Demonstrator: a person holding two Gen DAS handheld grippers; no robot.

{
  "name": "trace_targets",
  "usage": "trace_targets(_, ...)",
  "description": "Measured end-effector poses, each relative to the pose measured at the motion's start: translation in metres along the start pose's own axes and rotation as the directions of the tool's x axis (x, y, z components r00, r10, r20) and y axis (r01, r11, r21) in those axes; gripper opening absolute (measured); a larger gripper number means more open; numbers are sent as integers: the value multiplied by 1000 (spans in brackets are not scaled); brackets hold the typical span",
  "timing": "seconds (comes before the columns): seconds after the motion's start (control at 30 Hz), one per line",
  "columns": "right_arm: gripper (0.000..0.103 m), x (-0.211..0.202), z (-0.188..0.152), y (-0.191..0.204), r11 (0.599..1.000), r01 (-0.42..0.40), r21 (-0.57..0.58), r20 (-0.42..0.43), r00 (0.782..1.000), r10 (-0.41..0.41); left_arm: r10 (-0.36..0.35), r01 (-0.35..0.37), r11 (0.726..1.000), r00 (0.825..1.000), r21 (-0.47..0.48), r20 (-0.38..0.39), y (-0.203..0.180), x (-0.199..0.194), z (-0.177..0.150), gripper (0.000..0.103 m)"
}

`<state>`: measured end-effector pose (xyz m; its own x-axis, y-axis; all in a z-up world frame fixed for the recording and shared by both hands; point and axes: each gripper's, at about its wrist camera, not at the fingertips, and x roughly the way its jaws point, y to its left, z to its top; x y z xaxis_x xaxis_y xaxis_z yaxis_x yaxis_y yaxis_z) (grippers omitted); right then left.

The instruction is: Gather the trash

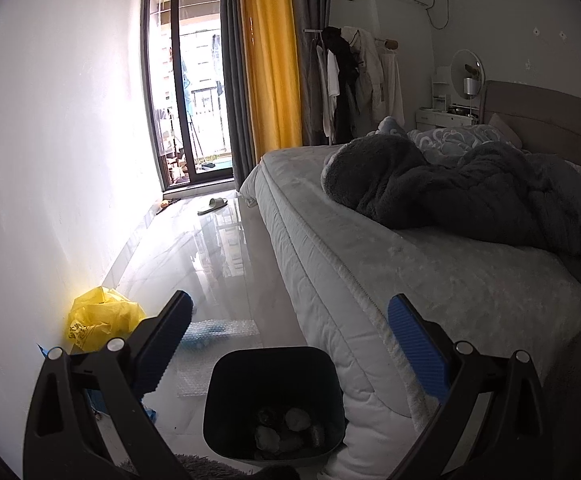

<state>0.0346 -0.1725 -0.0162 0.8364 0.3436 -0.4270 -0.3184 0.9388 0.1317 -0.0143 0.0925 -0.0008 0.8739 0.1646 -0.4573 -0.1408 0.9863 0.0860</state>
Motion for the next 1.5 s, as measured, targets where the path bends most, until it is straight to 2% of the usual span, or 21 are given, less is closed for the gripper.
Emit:
trace_targets(0.23, 100, 2, -2, 6, 1000, -13, -19, -7, 1000, 13, -1, 1, 999, 1000, -37, -1, 5, -1, -1, 100)
trace_targets(0.87, 100, 1, -5, 9, 1000, -15, -16, -7, 1000, 15, -2, 2, 998, 1000, -63, -2, 9, -1, -2, 100)
trace_targets(1.5, 100, 2, -8, 8, 1000, -16, -19, -11, 1000, 15, -5, 5, 999, 1000, -52, 0, 3, -3, -2, 100)
